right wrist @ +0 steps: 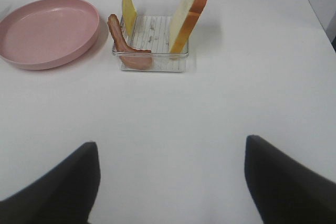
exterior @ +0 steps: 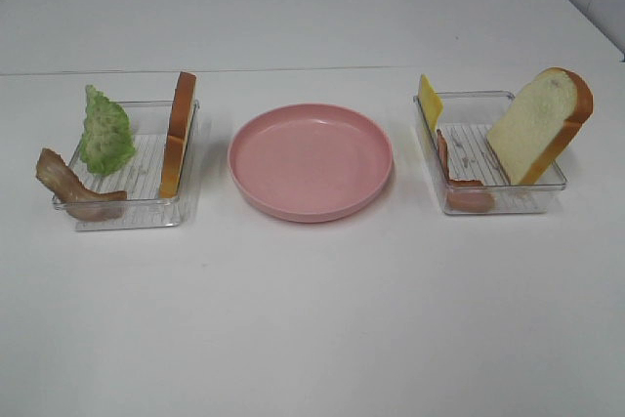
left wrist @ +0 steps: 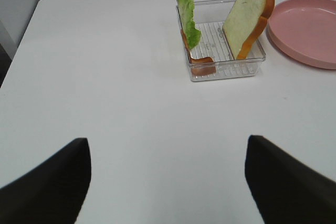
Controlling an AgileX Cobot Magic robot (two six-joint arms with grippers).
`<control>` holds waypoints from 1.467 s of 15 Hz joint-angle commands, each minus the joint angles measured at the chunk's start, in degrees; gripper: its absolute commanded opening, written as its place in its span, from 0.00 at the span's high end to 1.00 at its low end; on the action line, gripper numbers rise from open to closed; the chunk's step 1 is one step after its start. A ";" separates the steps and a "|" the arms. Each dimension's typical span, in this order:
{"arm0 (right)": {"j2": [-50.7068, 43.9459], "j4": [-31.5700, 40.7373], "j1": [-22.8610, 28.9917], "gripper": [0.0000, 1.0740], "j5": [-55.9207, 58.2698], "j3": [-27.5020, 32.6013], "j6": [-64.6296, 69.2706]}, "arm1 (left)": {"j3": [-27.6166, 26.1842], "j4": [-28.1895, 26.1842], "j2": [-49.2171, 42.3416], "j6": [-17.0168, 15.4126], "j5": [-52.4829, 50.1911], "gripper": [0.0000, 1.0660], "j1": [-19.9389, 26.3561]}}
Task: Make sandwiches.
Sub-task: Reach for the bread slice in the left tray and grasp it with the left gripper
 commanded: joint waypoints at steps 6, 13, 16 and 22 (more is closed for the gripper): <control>-0.74 0.11 -0.29 0.32 -0.29 0.11 -0.11 | 0.17 -0.40 -1.15 0.06 -0.69 0.28 0.17; -0.74 0.11 -0.29 0.32 -0.29 0.11 -0.11 | -3.55 -5.16 13.24 -4.64 -8.02 0.28 0.17; -0.74 0.11 -0.29 0.32 -0.29 0.11 -0.11 | -9.51 -9.57 31.68 -4.18 -9.17 0.28 0.17; -0.74 0.11 -0.29 0.32 -0.29 0.11 -0.11 | -29.68 -18.33 64.69 4.53 -4.81 0.28 0.06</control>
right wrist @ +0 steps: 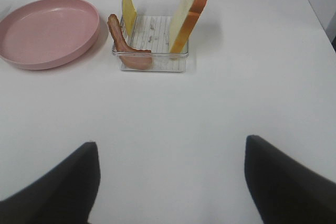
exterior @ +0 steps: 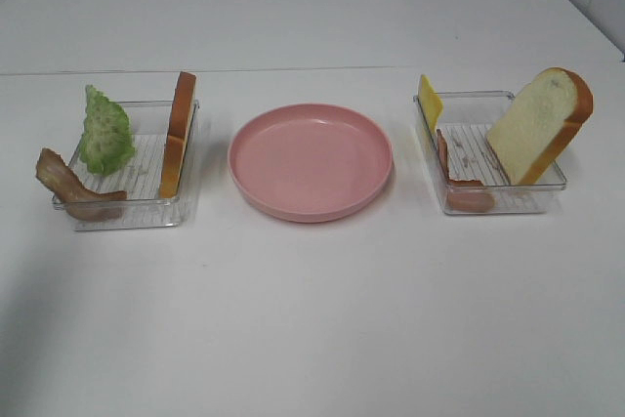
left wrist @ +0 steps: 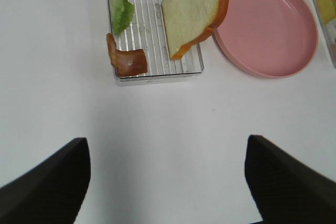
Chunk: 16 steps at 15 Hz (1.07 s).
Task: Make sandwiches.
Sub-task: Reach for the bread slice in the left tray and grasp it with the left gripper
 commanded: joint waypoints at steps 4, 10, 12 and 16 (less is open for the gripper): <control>-0.74 0.11 -0.29 0.32 -0.29 0.11 -0.11 | -21.60 -0.46 27.10 -0.80 11.46 0.28 -1.32; -0.74 0.11 -0.29 0.32 -0.29 0.11 -0.11 | -46.41 13.41 48.82 -12.95 20.34 0.28 -14.50; -0.74 0.11 -0.29 0.32 -0.29 0.11 -0.11 | -50.65 13.58 52.08 -13.46 20.34 0.28 -16.96; -0.74 0.11 -0.29 0.32 -0.29 0.11 -0.11 | -56.09 15.24 58.61 -16.62 20.40 0.28 -20.86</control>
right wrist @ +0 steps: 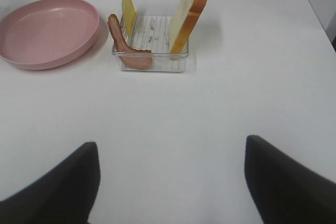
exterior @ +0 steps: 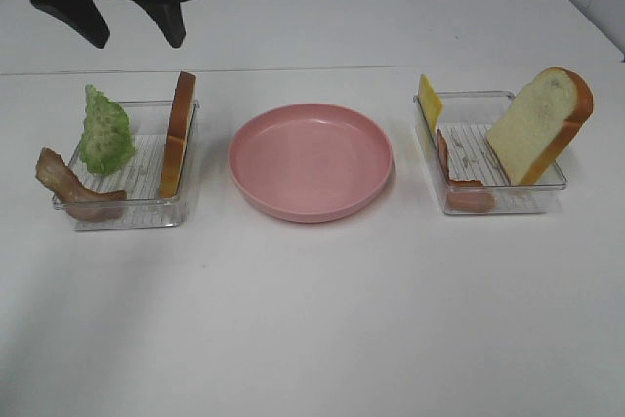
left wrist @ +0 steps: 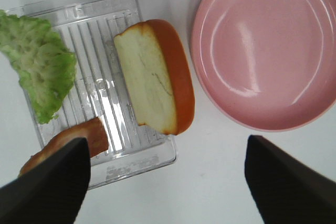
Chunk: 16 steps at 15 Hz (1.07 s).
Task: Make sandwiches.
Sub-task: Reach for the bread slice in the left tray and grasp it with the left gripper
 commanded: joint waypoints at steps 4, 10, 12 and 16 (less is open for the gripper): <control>-0.74 0.11 -0.29 0.32 -0.29 0.11 -0.11 | -3.84 4.70 9.17 -4.76 4.47 0.28 -4.53; -0.74 0.29 -0.29 0.32 -0.29 0.11 -0.11 | -3.90 7.79 13.18 -6.07 1.60 0.28 -4.53; -0.74 0.29 -0.29 0.32 -0.29 0.11 -0.11 | -3.90 7.79 13.69 -6.07 -1.09 0.28 -4.53; -0.74 0.29 -0.29 0.32 -0.29 0.11 -0.11 | -3.90 10.03 13.69 -6.25 -2.64 0.47 -4.53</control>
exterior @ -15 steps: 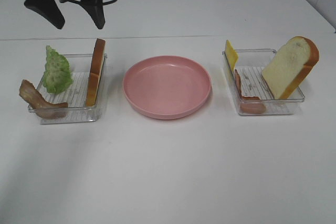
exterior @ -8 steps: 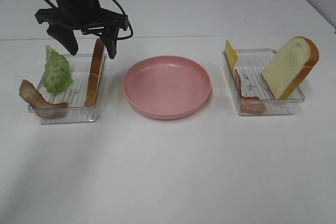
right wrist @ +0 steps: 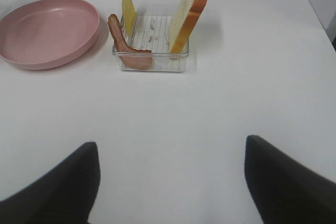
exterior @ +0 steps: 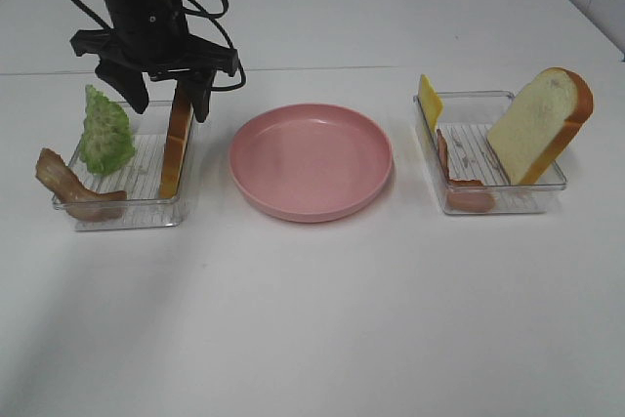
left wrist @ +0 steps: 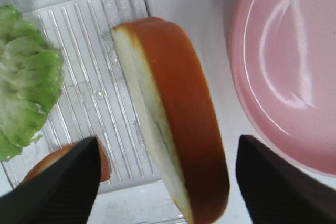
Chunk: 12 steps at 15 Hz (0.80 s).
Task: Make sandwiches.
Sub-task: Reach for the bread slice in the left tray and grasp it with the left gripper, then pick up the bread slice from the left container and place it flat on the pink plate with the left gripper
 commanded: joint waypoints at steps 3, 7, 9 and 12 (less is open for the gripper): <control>-0.74 0.23 -0.29 0.32 -0.29 0.11 -0.11 | -0.23 2.46 0.11 -0.57 -0.97 0.68 -0.23; -0.74 0.23 -0.29 0.32 -0.29 0.11 -0.11 | -0.23 2.64 0.11 -0.57 -0.97 1.00 0.23; -0.74 0.23 -0.29 0.32 -0.29 0.11 -0.11 | -0.23 2.64 -0.17 -0.57 -0.63 1.00 0.23; -0.74 0.23 -0.29 0.32 -0.29 0.11 -0.11 | -0.23 2.46 -3.55 0.06 0.29 1.00 0.23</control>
